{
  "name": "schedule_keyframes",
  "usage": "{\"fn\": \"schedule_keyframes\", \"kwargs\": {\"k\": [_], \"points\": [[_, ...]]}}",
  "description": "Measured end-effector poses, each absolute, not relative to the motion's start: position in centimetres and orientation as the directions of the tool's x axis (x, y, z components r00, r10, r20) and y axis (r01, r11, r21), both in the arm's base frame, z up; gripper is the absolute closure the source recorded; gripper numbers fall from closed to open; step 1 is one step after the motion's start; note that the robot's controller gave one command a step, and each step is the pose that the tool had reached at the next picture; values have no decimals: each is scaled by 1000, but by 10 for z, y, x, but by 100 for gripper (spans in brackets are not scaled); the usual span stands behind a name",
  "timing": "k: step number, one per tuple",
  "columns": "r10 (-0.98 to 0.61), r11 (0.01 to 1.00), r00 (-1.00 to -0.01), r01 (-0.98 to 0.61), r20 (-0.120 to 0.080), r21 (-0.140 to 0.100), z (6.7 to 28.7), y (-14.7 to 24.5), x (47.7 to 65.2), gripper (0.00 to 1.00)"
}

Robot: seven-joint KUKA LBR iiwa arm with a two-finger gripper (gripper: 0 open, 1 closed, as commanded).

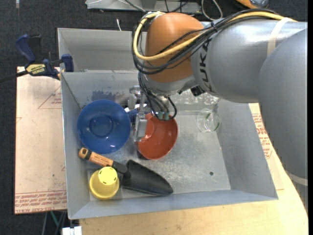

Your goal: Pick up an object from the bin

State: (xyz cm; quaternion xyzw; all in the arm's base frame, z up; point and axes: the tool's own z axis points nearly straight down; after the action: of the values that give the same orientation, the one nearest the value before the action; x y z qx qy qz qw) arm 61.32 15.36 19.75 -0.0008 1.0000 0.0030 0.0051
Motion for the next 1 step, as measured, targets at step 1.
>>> {"fn": "schedule_keyframes", "kwargs": {"k": [1], "points": [[2, 1000, -1000, 2, -8, 5, 121, 106, 594, 0]]}}
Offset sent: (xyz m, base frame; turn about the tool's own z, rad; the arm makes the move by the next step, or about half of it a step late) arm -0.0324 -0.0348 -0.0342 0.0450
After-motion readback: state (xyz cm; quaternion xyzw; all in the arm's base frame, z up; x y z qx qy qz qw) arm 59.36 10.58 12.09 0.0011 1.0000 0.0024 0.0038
